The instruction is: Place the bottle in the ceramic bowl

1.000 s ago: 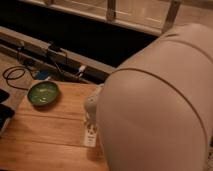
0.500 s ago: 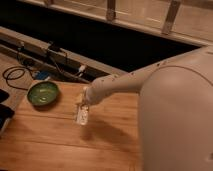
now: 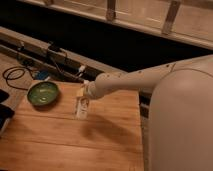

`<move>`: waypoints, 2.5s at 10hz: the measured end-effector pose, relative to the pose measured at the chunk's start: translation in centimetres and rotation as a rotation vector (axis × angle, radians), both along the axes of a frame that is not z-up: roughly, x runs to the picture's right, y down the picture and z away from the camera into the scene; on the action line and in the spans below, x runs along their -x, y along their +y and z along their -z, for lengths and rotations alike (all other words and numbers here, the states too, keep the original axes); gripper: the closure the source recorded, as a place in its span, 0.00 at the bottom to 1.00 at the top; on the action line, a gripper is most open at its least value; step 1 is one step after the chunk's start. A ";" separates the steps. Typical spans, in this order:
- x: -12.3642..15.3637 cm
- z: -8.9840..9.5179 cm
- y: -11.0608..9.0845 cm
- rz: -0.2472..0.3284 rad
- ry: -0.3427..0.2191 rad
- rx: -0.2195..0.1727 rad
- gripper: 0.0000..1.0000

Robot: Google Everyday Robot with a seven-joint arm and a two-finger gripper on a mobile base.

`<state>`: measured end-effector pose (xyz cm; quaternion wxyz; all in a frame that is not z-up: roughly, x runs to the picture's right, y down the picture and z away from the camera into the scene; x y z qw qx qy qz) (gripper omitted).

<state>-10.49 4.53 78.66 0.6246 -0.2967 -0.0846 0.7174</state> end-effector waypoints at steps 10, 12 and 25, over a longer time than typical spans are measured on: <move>9.8 -8.9 -10.6 0.327 -0.072 -0.187 1.00; 13.7 -10.0 -12.5 0.470 -0.117 -0.231 1.00; 24.0 -9.1 -18.8 0.801 -0.226 -0.411 1.00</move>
